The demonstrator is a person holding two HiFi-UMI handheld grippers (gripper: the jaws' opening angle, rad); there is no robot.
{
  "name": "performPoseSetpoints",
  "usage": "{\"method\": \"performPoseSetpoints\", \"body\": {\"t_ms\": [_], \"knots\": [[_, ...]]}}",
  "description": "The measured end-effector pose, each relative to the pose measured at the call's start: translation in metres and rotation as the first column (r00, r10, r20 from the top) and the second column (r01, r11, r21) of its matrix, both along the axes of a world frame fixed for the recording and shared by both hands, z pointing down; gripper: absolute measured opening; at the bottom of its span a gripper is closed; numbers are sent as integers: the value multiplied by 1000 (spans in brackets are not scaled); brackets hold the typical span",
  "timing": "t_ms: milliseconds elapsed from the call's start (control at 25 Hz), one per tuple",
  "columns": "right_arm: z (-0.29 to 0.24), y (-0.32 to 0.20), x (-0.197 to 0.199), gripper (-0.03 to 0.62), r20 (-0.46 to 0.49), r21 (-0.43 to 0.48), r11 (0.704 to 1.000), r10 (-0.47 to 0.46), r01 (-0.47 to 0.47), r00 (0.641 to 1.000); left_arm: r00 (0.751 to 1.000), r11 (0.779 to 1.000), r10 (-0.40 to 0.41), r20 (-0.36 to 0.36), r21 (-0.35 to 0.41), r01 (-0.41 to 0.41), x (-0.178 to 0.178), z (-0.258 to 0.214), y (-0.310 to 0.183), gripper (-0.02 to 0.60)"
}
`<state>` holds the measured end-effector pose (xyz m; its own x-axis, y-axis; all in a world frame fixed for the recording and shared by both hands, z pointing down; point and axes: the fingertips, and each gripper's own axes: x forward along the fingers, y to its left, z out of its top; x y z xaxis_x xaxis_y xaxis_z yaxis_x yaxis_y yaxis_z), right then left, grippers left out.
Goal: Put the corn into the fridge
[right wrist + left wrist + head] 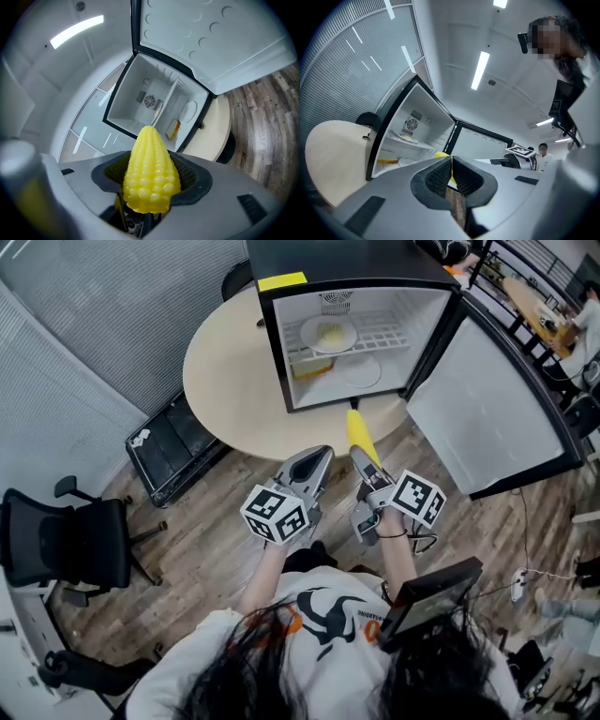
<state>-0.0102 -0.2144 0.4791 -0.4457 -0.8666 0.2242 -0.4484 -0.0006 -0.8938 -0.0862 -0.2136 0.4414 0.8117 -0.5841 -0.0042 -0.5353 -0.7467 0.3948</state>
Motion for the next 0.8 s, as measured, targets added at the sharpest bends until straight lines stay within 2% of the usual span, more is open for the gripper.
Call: {"method": "performPoseSetpoints", "body": {"t_ms": [440,800], "knots": [[-5,-18,12,259,18,-16,998,60,-59,998,998,997,64,-2,-46,-64,13,10,-23,12],[-7,-54,32,259,37,1,996,93,-93,995,997,996,82,13,-44,-81,27,13,-54,12]]}}
